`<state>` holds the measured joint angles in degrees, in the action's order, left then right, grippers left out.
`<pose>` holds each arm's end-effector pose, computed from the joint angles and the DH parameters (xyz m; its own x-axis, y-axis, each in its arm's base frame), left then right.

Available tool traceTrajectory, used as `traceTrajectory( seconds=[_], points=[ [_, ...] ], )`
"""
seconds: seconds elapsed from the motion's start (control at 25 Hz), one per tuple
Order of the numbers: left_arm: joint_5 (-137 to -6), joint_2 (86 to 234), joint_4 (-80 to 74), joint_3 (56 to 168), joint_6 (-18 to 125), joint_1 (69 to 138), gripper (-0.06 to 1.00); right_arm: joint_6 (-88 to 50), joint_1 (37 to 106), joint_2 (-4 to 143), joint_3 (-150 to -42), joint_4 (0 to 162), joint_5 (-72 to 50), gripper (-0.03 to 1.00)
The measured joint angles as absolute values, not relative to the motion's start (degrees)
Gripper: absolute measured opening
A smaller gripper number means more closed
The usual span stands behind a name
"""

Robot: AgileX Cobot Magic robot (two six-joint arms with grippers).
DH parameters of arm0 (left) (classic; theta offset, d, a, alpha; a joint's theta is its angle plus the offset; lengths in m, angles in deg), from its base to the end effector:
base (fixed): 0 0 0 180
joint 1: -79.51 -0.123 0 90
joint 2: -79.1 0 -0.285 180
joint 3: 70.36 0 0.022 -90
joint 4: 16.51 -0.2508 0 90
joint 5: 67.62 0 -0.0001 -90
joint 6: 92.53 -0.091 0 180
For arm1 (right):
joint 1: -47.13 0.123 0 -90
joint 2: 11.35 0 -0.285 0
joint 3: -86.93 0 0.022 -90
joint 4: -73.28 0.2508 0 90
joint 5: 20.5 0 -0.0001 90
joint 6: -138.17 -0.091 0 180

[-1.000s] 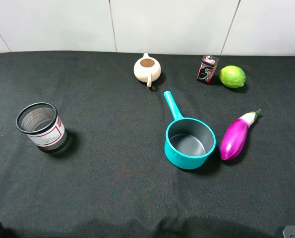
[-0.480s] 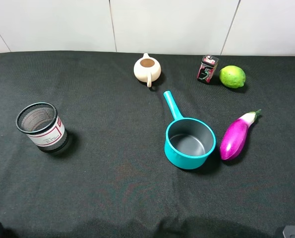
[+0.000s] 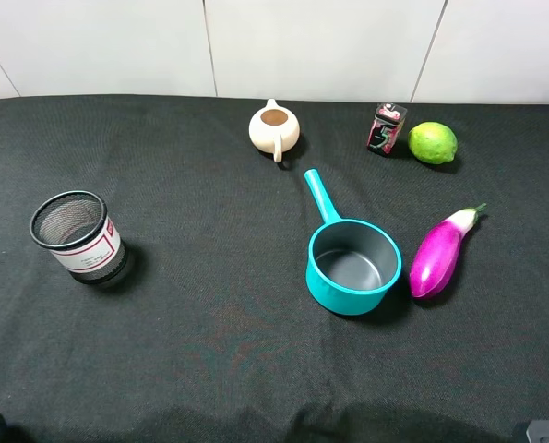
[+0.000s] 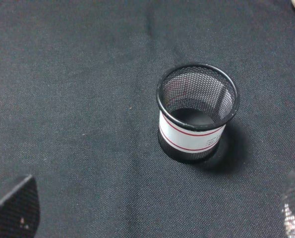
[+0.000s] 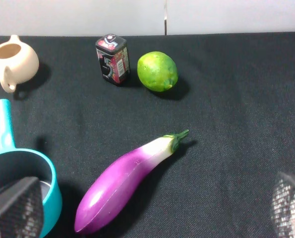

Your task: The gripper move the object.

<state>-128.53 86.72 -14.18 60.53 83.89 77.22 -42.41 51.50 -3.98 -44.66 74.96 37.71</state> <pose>-0.0042 -0.0034 0.2745 -0.4632 0.0242 -0.8859 0.0113 0.9997 0.0214 -0.0047 0.0019 0.2817 -0.4076 -0.0055 -0.9131 -0.0885 0.9955 0.0335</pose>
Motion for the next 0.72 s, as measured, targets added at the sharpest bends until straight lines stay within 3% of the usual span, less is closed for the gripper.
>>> traceTrajectory(
  seconds=[0.72],
  points=[
    [-128.53,86.72,-14.57,60.53,83.89,77.22,0.99,-42.41,51.50,-3.98,-44.66,74.96,37.71,0.69]
  ],
)
